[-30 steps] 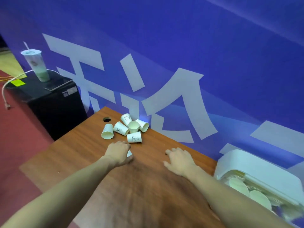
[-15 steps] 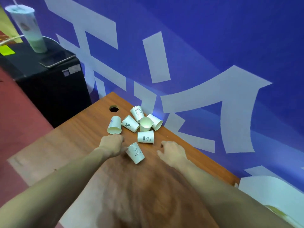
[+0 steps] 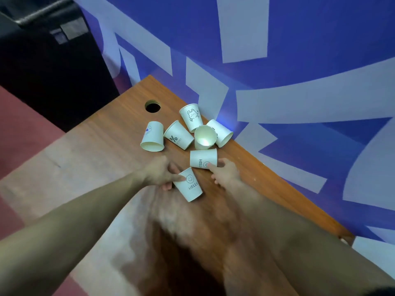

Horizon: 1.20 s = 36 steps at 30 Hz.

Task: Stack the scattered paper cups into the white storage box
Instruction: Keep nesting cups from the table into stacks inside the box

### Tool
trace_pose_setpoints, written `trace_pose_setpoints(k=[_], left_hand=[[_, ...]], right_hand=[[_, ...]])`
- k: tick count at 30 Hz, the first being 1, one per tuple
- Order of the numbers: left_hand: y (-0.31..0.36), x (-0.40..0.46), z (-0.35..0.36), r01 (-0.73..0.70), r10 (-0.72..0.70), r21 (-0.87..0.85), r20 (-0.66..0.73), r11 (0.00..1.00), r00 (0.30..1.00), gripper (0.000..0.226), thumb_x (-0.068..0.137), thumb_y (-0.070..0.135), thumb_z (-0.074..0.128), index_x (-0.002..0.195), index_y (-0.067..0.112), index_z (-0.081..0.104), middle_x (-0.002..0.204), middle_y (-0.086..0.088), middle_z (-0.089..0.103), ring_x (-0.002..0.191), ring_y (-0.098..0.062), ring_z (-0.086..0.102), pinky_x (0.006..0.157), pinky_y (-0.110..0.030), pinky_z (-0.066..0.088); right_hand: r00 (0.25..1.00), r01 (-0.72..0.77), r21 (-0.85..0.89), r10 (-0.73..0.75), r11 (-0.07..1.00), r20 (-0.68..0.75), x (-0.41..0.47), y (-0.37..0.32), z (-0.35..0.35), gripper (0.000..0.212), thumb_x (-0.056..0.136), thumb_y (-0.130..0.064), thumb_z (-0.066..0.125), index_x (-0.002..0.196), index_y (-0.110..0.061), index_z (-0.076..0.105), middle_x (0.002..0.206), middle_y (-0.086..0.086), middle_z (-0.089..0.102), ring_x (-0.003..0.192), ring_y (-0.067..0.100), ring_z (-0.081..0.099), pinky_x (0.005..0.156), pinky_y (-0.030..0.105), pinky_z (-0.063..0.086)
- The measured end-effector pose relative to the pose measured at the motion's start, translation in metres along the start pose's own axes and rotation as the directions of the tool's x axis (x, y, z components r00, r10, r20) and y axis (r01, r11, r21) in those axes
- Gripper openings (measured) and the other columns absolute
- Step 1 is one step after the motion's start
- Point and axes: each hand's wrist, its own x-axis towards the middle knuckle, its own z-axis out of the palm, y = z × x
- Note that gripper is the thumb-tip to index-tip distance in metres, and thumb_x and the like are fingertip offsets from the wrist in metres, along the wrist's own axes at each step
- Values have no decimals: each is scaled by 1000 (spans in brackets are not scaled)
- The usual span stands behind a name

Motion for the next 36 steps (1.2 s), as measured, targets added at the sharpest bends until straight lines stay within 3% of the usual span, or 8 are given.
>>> trace_pose_setpoints(k=[3,5,8,14,17,20,27,36], left_hand=[[-1,5,1,-17,19,-52,43,999,999,31,85,45,69,60,29,73,84,-10,75,72,-26,70,68,-30,52],[2,5,2,-12,15,-80,39,997,999,34,88,42,68,57,29,72,76,-10,74,69,-21,68,65,-26,50],[9,4,4,-11,13,-96,11,995,1000,34,90,36,68,61,20,72,62,-7,71,58,-10,60,58,-17,42],[24,-12,10,4,-4,-38,0,999,1000,25,91,30,67,72,16,75,66,-6,72,49,1,53,50,-9,36],[32,-21,13,0,2,38,-40,999,999,19,92,30,67,79,19,76,65,-1,72,48,1,55,48,-11,37],[35,-34,16,20,7,183,-145,983,989,18,89,39,65,87,24,76,63,7,71,56,-4,62,59,-23,51],[65,-80,30,73,75,421,-324,904,943,24,88,50,60,103,35,71,72,11,58,83,-15,65,68,-27,48],[119,-135,67,-8,296,681,-308,733,904,25,93,47,54,105,32,71,96,3,68,89,-22,63,65,-29,41]], right_hand=[[999,-25,66,24,997,21,6,1,2,13,90,-33,66,97,-22,62,74,5,67,54,14,54,44,21,42],[999,-37,90,35,995,27,7,3,2,10,91,-31,66,94,-21,67,71,6,65,50,13,50,38,18,36],[998,-51,92,47,994,43,4,4,0,16,90,-32,67,98,-19,71,71,5,67,50,13,52,39,18,36],[999,-24,55,25,998,-19,-16,11,-21,18,90,-31,68,103,-20,72,75,6,70,53,12,55,50,21,46],[998,5,26,-4,1000,-57,-34,17,-34,19,89,-32,69,97,-16,74,74,7,70,57,13,57,62,28,54],[989,77,-65,-84,995,-121,-58,25,-42,21,84,-40,71,87,-19,75,79,5,71,81,20,64,77,39,57],[949,169,-432,-265,886,-172,-132,45,-68,22,88,-45,62,97,-28,73,92,-3,69,92,23,62,72,32,48],[858,211,-629,-450,749,-248,-208,89,-101,24,93,-44,56,102,-26,70,92,-1,70,89,25,63,68,31,44]])
